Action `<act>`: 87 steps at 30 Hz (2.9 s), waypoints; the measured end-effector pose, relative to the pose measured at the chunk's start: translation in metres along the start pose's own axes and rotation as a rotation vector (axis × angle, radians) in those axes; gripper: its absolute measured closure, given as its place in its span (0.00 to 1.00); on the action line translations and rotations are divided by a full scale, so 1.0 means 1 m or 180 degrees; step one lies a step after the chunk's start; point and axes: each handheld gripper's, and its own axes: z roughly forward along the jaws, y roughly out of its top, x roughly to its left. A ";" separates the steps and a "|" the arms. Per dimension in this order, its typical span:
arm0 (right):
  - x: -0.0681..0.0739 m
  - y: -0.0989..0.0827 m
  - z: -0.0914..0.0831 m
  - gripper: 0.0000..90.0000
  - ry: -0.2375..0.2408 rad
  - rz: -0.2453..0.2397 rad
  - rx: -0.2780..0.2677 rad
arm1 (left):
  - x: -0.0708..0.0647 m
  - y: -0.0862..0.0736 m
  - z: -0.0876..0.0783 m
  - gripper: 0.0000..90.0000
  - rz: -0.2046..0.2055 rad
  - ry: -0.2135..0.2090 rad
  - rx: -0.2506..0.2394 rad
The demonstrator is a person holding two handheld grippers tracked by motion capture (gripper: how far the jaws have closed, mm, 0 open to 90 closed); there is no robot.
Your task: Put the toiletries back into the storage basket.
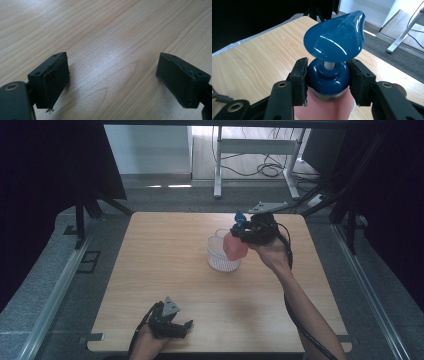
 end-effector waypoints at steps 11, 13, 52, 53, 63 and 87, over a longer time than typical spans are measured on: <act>-0.003 0.006 0.017 0.59 -0.0058 -0.0020 0.0015 | 0.000 0.000 0.000 0.12 0.0003 0.0000 -0.0003; -0.003 0.007 0.020 0.59 -0.0064 -0.0024 0.0005 | 0.000 0.000 0.000 0.12 0.0003 0.0000 -0.0003; -0.002 -0.029 0.076 0.59 -0.0059 -0.0004 0.0231 | 0.000 0.000 0.000 0.12 0.0015 -0.0001 0.0014; -0.002 -0.030 0.077 0.59 -0.0057 -0.0001 0.0235 | 0.000 0.000 0.000 0.12 0.0016 -0.0001 0.0014; -0.003 -0.042 0.087 0.59 -0.0047 0.0026 0.0297 | 0.000 0.000 0.000 0.12 0.0011 0.0004 0.0013; -0.012 -0.055 0.099 0.57 0.0074 0.0205 0.0337 | 0.000 0.000 0.000 0.12 0.0008 0.0007 0.0017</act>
